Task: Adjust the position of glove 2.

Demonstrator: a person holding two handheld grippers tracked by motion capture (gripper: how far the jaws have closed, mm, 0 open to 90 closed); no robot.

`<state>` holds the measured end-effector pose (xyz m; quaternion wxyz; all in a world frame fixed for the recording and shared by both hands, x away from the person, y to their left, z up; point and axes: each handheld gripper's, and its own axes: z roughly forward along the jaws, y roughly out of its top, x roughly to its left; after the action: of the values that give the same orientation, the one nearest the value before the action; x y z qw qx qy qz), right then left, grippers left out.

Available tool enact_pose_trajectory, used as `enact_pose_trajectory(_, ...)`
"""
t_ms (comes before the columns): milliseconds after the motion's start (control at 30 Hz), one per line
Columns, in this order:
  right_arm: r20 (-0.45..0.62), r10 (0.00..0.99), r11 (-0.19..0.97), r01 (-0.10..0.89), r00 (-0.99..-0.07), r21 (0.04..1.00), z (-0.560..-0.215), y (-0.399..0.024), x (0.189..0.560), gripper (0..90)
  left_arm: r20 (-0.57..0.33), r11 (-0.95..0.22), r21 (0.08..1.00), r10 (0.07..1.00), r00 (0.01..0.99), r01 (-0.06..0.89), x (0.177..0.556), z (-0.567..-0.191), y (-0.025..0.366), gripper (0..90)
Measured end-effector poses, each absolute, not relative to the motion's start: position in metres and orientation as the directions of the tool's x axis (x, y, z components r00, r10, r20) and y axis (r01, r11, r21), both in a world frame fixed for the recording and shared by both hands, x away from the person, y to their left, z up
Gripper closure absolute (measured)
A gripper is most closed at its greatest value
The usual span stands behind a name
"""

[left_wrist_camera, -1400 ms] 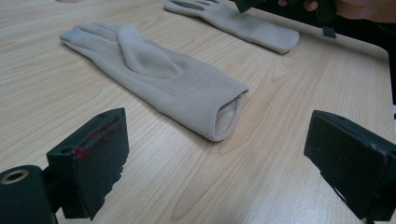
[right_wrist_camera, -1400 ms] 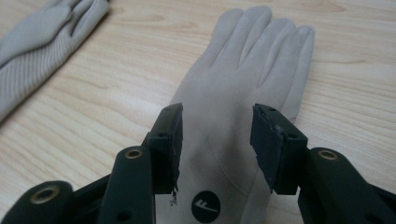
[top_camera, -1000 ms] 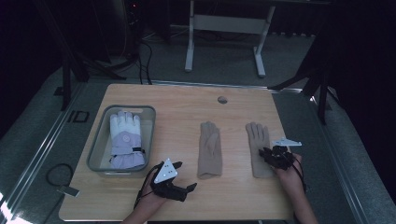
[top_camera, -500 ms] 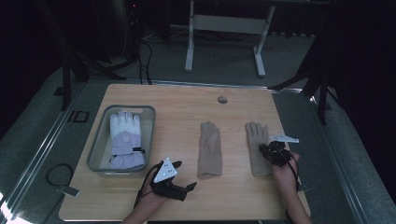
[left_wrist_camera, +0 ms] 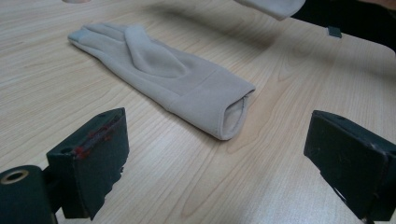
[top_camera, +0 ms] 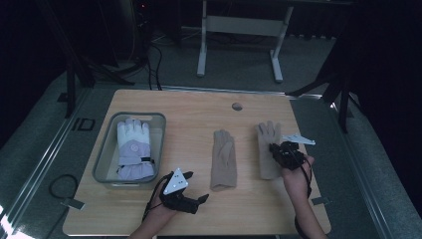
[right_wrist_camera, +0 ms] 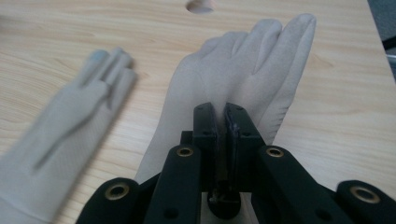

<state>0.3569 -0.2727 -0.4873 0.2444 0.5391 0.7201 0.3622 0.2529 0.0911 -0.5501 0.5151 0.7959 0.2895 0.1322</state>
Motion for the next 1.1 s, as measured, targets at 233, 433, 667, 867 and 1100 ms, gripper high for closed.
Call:
enact_pose_trajectory(233, 0.071, 0.942, 0.141, 0.581, -0.327, 0.802, -0.476, -0.24, 0.356, 83.8, -0.08, -0.302, 0.899, 0.598, 0.798, 0.317, 0.252, -0.549, 0.091, 6.7)
enact_pose_trajectory(433, 0.099, 0.931, 0.134, 0.581, -0.351, 0.803, -0.478, -0.217, 0.354, 83.8, -0.078, -0.303, 0.9, 0.599, 0.797, 0.315, 0.252, -0.549, 0.093, 6.7)
enact_pose_trajectory(667, 0.15, 0.914, 0.112, 0.59, -0.377, 0.8, -0.482, -0.179, 0.35, 83.8, -0.073, -0.307, 0.9, 0.594, 0.801, 0.31, 0.252, -0.548, 0.092, 6.7)
enact_pose_trajectory(867, 0.156, 0.915, 0.11, 0.6, -0.373, 0.792, -0.487, -0.153, 0.347, 83.8, -0.069, -0.305, 0.902, 0.594, 0.801, 0.304, 0.252, -0.548, 0.092, 6.7)
enact_pose_trajectory(1100, 0.185, 0.921, 0.078, 0.627, -0.343, 0.775, -0.501, -0.137, 0.344, 83.7, -0.068, -0.303, 0.905, 0.592, 0.803, 0.3, 0.251, -0.546, 0.094, 6.8)
